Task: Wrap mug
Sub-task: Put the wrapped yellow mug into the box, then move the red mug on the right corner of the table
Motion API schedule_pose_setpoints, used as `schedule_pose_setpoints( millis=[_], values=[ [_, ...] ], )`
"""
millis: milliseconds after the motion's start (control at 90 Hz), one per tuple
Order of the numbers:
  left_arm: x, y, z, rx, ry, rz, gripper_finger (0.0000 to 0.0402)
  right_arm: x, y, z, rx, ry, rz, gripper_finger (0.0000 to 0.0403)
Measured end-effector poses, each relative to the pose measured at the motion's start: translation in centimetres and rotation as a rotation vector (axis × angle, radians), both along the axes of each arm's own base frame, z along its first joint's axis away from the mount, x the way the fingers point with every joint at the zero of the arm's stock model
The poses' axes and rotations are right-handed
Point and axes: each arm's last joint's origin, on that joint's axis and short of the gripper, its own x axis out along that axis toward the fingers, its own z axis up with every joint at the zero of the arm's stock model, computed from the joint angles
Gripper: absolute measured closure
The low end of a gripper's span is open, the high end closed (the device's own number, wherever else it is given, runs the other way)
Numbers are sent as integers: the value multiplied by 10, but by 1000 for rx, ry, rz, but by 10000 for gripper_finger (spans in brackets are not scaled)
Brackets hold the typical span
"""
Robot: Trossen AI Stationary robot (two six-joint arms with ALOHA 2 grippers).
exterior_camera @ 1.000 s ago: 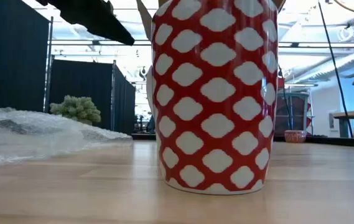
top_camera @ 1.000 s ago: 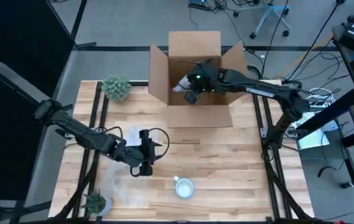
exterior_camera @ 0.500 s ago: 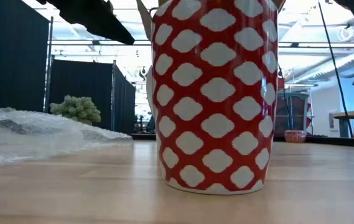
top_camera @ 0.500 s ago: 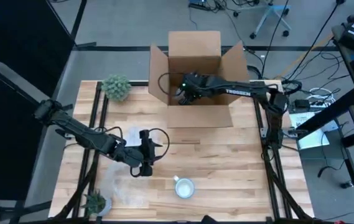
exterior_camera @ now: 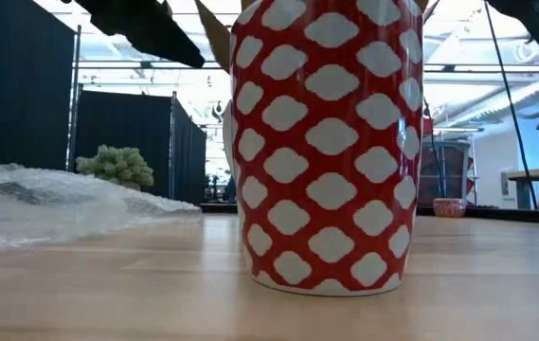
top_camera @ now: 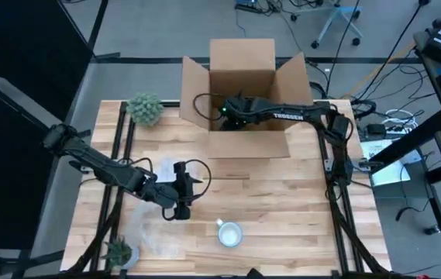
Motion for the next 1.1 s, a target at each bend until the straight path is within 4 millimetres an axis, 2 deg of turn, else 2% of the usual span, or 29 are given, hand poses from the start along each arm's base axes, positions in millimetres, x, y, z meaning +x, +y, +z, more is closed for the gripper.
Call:
schedule_pose_setpoints(
  millis=[144,267,433,589,678,833,1100],
  values=[
    [0,0,0,1,1,0,222,-14,8,41,-49,-88,19,163],
    [0,0,0,1,2,0,222,-35,24,88,-100,-199,43,144],
    [0,0,0,2,3,0,222,-70,64,150,-157,-370,112,141],
    [0,0,0,0,2,0,222,-99,110,187,-171,-492,225,144],
    [0,0,0,0,2,0,222,-112,138,198,-154,-521,312,144],
    [0,0,0,-1,0,1,222,-126,184,203,-96,-531,452,144],
    [0,0,0,-2,0,1,222,-129,259,190,-143,-462,561,144]
  ],
)
